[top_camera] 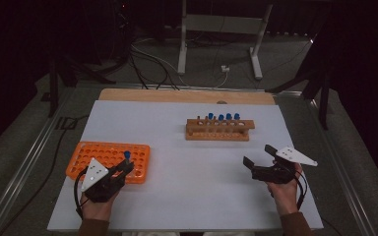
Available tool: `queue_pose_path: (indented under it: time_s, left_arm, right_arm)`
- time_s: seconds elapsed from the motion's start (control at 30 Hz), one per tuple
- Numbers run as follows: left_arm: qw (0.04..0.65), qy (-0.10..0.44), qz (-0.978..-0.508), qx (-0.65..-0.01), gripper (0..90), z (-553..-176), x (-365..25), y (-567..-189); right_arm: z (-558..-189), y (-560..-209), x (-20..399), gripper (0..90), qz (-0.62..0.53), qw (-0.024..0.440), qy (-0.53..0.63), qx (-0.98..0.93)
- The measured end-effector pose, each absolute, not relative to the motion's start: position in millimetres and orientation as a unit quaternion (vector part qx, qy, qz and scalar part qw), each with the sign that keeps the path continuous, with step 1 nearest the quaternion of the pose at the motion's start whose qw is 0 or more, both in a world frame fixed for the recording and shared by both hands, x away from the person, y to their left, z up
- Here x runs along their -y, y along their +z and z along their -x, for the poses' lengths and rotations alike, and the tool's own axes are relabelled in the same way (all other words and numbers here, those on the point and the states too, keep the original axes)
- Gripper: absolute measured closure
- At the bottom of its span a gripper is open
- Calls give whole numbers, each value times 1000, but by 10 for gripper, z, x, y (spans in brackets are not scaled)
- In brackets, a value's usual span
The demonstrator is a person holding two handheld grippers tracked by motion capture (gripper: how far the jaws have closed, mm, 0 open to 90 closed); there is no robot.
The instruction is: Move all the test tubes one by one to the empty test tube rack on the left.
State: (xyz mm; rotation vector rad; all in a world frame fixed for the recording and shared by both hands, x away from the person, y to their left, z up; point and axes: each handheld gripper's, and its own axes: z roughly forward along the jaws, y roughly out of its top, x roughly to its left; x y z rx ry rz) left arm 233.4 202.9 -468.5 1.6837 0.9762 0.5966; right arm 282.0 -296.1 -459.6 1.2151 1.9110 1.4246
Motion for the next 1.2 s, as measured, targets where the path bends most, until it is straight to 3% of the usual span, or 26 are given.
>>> queue_pose_path:
  time_s: [0.13, 0.57, 1.2]
  left_arm:
    - [530, 250, -703, -402, 778, -2405, -1942, -4704]
    - [448, 230, -767, -398, 779, -2390, -1909, -4894]
    - [413, 231, -784, -401, 784, -2437, -1798, -4933]
  right_arm:
    - [-2826, -4616, 2950, 0, -442, 230, 516, -697]
    - [-2798, -4614, 2999, 1, -443, 230, 518, -694]
    - [-2807, -4646, 2953, 1, -440, 227, 512, -702]
